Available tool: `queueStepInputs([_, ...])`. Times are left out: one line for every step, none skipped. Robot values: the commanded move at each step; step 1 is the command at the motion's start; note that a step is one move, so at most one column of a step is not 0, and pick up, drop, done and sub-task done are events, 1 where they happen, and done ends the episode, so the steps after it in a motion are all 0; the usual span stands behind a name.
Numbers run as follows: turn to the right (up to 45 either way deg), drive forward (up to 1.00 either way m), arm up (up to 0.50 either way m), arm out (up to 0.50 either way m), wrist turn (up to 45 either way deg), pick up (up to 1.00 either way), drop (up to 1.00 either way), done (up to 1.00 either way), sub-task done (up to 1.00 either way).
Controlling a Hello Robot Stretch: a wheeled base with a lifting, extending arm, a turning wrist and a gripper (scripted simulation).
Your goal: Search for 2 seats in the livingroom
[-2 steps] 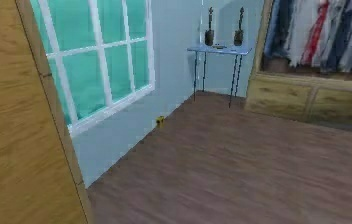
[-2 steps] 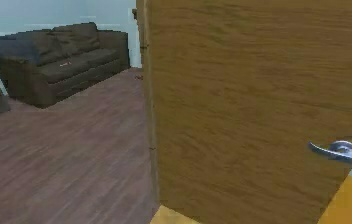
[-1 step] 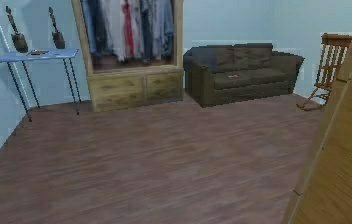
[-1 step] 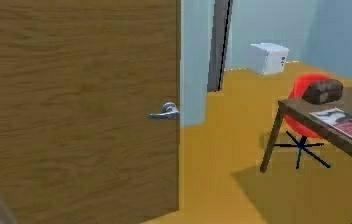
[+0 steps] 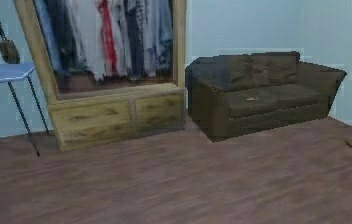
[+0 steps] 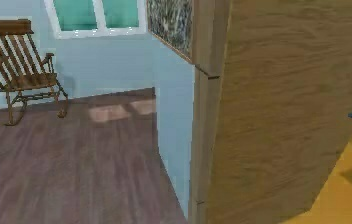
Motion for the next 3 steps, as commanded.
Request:
queueStepInputs([0.0, 1.00, 0.00, 0.00, 0.0, 0.00, 0.00, 0.00, 0.00])
queueStepInputs([6.0, 0.00, 0.00, 0.00, 0.0, 0.00, 0.00, 0.00, 0.00])
queueStepInputs([0.0, 0.40, 0.00, 0.00, 0.0, 0.00, 0.00, 0.00, 0.00])
